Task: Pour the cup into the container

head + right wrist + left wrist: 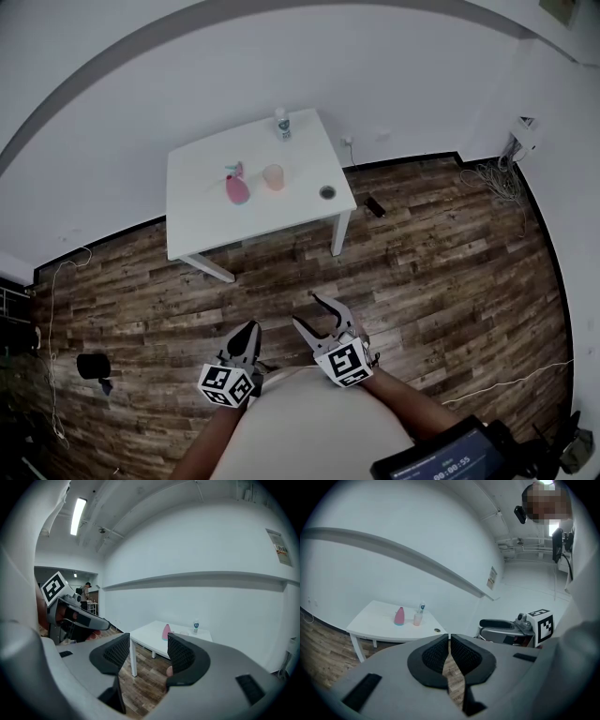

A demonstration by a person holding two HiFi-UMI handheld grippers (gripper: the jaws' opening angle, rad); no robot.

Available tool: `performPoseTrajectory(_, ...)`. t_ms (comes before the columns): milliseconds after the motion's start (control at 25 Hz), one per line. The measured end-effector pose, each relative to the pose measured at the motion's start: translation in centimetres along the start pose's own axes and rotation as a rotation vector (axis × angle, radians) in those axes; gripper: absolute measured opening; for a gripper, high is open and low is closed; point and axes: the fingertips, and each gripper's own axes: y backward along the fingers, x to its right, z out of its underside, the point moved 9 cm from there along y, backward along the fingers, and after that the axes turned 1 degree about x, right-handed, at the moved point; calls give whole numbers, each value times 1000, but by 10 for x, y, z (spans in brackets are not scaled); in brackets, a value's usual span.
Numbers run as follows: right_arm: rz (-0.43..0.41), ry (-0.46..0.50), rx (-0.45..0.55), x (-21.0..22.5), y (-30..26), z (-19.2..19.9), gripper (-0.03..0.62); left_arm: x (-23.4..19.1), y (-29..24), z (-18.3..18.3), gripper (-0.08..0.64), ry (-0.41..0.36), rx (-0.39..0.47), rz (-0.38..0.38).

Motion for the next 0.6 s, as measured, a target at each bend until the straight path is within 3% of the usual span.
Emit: performPoseTrajectory(600,5,-7,-3,-8,20,6,259,14,9,10,9,3,-4,6)
